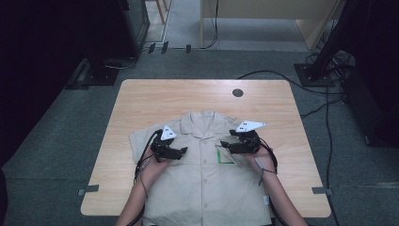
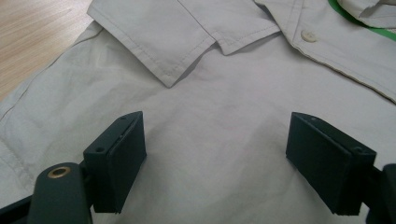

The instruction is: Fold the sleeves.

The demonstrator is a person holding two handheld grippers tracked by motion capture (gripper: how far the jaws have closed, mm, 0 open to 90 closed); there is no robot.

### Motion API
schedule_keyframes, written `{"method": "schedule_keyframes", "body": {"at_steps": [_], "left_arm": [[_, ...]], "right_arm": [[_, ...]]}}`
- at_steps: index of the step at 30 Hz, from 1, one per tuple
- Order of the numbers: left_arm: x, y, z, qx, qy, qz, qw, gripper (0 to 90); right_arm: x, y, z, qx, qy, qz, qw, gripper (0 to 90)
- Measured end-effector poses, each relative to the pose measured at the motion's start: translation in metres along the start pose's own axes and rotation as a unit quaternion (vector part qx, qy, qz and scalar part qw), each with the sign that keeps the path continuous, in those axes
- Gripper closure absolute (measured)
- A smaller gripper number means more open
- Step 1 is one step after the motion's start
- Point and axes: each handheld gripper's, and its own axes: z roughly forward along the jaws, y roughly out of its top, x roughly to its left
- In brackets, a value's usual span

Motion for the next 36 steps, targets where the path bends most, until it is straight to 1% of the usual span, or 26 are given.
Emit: {"method": "schedule_keyframes", "body": {"at_steps": [1, 5, 6, 8, 15, 22, 32, 36], "left_arm": [[0.000, 0.000, 0.000, 0.000, 0.000, 0.000, 1.0000, 20.1], [0.000, 0.000, 0.000, 0.000, 0.000, 0.000, 1.0000, 20.1], [0.000, 0.000, 0.000, 0.000, 0.000, 0.000, 1.0000, 20.1], [0.000, 0.000, 0.000, 0.000, 0.000, 0.000, 1.0000, 20.2], [0.000, 0.000, 0.000, 0.000, 0.000, 0.000, 1.0000, 20.1], [0.000, 0.000, 0.000, 0.000, 0.000, 0.000, 1.0000, 20.1], [0.000, 0.000, 0.000, 0.000, 0.000, 0.000, 1.0000, 20.2], [0.000, 0.000, 0.000, 0.000, 0.000, 0.000, 1.0000, 20.1]], "right_arm": [[-0.001, 0.000, -0.001, 0.000, 0.000, 0.000, 1.0000, 31.7], [-0.004, -0.002, -0.004, 0.003, 0.001, -0.007, 1.0000, 31.0], [-0.006, -0.003, -0.006, 0.002, -0.002, -0.010, 1.0000, 30.9], [-0.007, -0.003, -0.007, 0.001, -0.003, -0.007, 1.0000, 30.8], [-0.021, -0.009, -0.020, -0.008, -0.014, 0.003, 0.9999, 30.7], [-0.031, -0.014, -0.026, -0.010, -0.022, 0.013, 0.9996, 30.7], [-0.040, -0.020, -0.030, -0.008, -0.029, 0.021, 0.9993, 30.5], [-0.042, -0.022, -0.031, -0.006, -0.030, 0.020, 0.9993, 30.4]]}}
